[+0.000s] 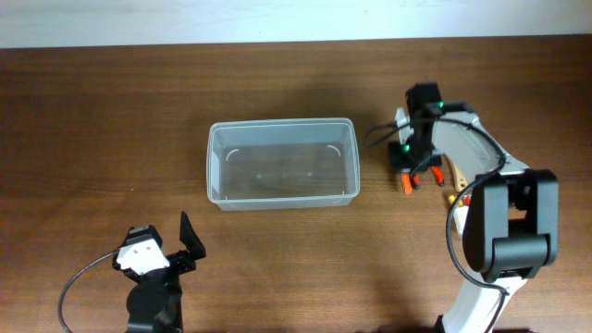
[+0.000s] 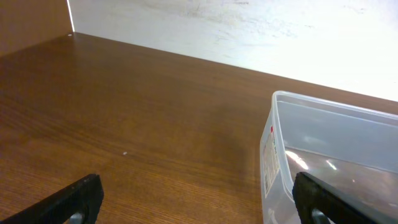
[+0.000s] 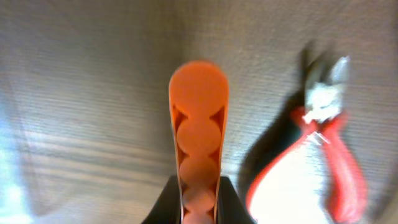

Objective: Pack container
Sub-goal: 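Carry the strip with the right gripper into the container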

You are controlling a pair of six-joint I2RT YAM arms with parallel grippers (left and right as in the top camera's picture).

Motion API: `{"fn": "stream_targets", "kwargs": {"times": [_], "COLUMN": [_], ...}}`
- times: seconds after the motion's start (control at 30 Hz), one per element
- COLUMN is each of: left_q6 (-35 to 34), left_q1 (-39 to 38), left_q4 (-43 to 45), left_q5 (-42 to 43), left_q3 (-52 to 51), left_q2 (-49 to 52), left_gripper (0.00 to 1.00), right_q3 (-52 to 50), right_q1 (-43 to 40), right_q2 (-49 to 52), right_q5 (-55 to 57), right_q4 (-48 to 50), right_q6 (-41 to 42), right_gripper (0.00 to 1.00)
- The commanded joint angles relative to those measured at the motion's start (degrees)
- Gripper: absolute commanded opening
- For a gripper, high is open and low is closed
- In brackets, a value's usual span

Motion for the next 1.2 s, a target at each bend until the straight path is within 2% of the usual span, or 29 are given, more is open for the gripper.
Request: {"fn": "stream_targets", "kwargs": {"times": [0.0,0.1,0.2,0.3,0.4,0.53,0.77,0.97,1.17], "left_q6": [0.50,0.50,0.50,0.50,0.50,0.50,0.50,0.50,0.50], "left_q1": [-0.17,-0.17,-0.17,-0.17,-0.17,-0.17,-0.17,-0.17,-0.17], "left_q4": [-0.09,-0.09,-0.09,-0.09,-0.09,-0.09,-0.09,-0.09,-0.09], "left_q5": [-0.22,-0.22,-0.22,-0.22,-0.22,-0.22,-0.22,-0.22,-0.22], "left_q3": [-0.17,-0.17,-0.17,-0.17,-0.17,-0.17,-0.17,-0.17,-0.17], "left_q2": [-0.37,-0.37,-0.37,-0.37,-0.37,-0.37,-0.37,-0.37,-0.37], "left_gripper": [0.99,0.99,0.99,0.99,0.99,0.99,0.99,0.99,0.99], "right_q3": [13.81,24.50,37.07,43.60,45.97,45.68,41.22,33.62,23.45], "right_q1": [0.33,0.81,3.34,6.78,10.43,16.44,26.58,31.50,32.17], "right_q2": [-0.96,-0.96,-0.96,-0.96,-0.96,-0.87,-0.72,-0.72,-0.72], "right_q5": [-0.59,-0.59,-3.96,-7.43,-12.92,-19.21,-17.57,-9.92,-9.46], "right_q4": [-3.76,-8.74,-15.12,-19.37,-22.60,-26.62,-27.71,-21.40,-11.13], "right_q6": [-0.76,-3.21,-13.53,-23.37,-31.80,-42.93,-58.97,-60.41,-60.35], "right_gripper": [0.04,0.04,0.04,0.04,0.04,0.04,0.04,0.04,0.04]}}
